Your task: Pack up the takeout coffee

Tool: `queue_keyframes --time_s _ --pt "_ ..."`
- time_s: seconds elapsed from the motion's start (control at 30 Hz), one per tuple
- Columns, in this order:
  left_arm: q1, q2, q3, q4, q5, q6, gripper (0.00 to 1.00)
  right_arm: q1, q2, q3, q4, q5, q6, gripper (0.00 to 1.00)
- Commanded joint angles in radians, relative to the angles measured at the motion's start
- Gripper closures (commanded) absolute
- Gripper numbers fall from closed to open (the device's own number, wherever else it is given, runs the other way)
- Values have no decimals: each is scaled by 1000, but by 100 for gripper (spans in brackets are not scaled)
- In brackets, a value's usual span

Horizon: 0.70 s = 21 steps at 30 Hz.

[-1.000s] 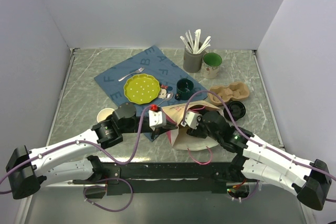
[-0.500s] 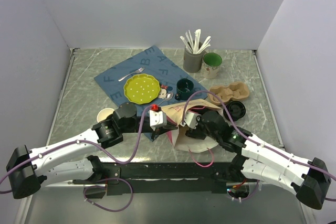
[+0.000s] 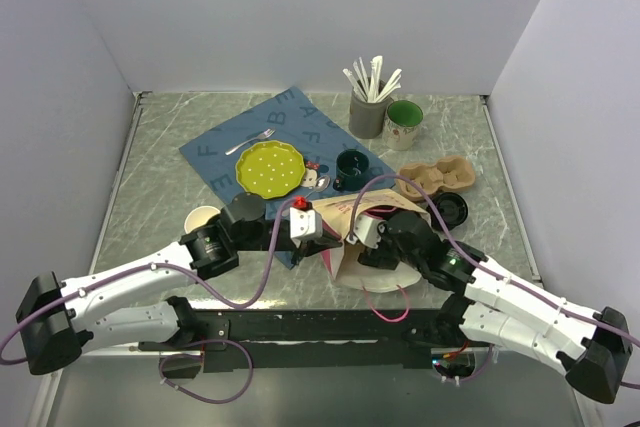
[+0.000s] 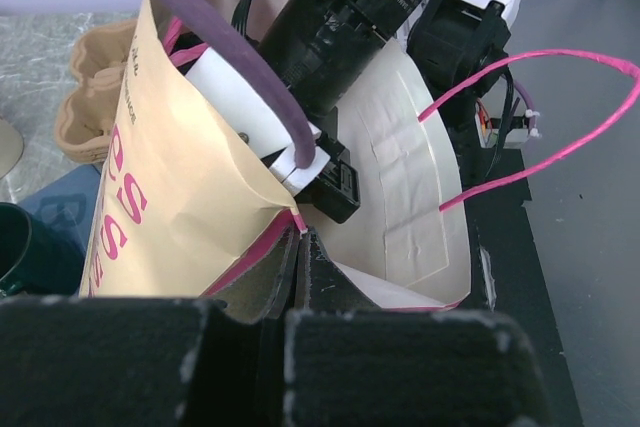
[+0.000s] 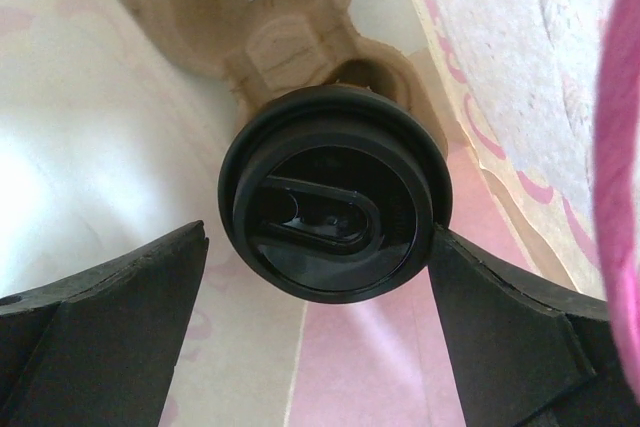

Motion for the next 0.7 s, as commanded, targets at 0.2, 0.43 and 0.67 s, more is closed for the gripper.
queue_keyframes --time_s 0.2,0.43,0.67 --pt "-5 29 63 24 20 -62 99 -13 -69 84 -128 -13 -12 1" --pt "-4 37 80 25 0 -101 99 -13 -107 102 -191 -5 -6 0" --pt "-4 46 103 7 -11 -125 99 -15 -136 136 -272 -25 -9 1"
